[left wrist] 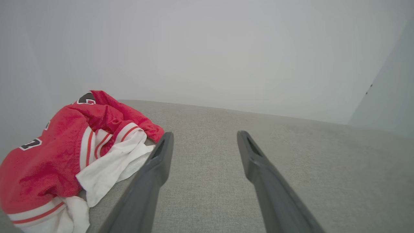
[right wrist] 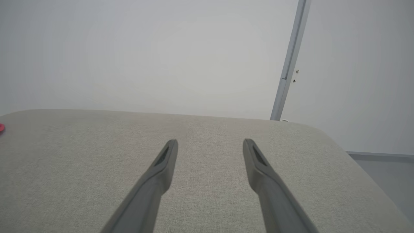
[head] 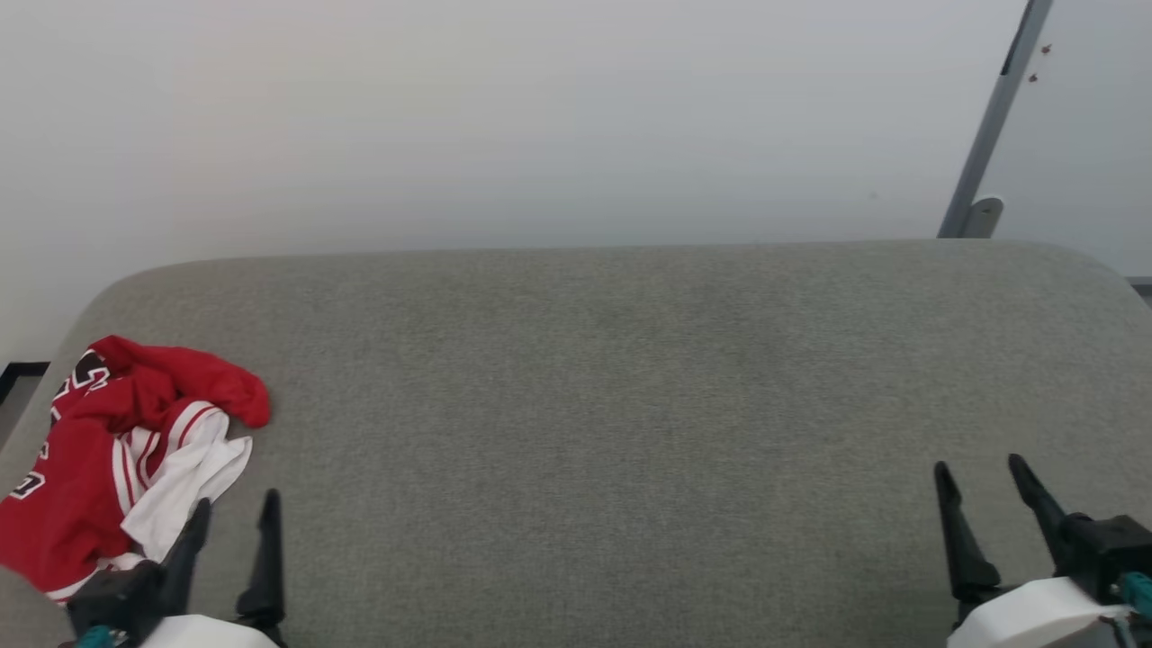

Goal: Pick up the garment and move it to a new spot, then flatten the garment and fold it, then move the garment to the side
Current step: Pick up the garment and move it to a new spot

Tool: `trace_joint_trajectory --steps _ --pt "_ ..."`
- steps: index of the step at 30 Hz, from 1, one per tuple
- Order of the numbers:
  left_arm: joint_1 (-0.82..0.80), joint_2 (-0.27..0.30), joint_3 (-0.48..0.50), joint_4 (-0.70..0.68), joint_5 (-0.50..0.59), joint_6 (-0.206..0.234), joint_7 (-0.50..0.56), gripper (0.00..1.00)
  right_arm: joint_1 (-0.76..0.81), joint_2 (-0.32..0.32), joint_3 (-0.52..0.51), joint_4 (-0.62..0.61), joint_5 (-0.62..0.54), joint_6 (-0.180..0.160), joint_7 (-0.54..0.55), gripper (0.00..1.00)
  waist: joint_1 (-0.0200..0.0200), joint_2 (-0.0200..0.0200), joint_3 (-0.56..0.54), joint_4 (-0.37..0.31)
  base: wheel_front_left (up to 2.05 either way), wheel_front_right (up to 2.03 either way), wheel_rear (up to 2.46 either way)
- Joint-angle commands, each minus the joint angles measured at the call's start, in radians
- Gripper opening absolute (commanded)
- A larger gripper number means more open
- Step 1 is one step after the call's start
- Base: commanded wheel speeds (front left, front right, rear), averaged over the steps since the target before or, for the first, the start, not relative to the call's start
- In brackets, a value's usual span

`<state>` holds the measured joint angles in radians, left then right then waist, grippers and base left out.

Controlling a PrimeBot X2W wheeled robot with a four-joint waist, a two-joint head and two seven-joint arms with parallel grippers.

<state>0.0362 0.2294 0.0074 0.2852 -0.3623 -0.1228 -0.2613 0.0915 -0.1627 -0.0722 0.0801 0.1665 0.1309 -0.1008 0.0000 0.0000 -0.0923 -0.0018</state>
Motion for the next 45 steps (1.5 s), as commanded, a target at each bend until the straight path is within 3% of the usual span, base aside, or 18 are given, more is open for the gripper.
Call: trace_joint_trajectory --steps 1,7,13,27,37,45 --pt "-0.001 0.005 0.016 0.007 -0.011 0.01 -0.006 1.0 -0.001 0.002 0.012 0.0 -0.005 0.0 -0.006 1.0 0.0 0.0 0.002 0.009 0.0 0.0 0.0" --pt "-0.021 0.012 0.048 0.029 -0.036 0.038 -0.004 1.0 -0.026 -0.016 0.066 0.008 0.01 0.0 -0.006 1.0 0.0 0.0 0.003 0.062 0.0 0.0 0.0" --pt "-0.028 0.022 0.066 0.041 -0.043 0.062 0.001 1.0 -0.045 -0.021 0.114 0.023 0.035 0.0 -0.016 1.0 0.0 0.0 -0.01 0.158 0.0 0.0 0.0" --pt "-0.021 0.043 0.073 0.037 -0.05 0.08 0.021 1.0 -0.066 -0.012 0.176 0.046 0.074 0.0 -0.018 1.0 0.0 0.0 -0.021 0.309 0.0 0.0 0.0" --pt "-0.048 0.038 0.061 0.036 -0.06 0.089 0.028 1.0 -0.065 -0.012 0.176 0.051 0.071 0.0 -0.026 1.0 0.0 0.0 -0.006 0.365 0.0 0.0 0.0" --pt "-0.156 0.049 0.037 0.09 -0.068 0.068 0.046 1.0 -0.057 -0.017 0.147 0.031 0.063 0.0 -0.018 1.0 0.0 0.0 0.029 0.366 0.0 0.0 0.0"
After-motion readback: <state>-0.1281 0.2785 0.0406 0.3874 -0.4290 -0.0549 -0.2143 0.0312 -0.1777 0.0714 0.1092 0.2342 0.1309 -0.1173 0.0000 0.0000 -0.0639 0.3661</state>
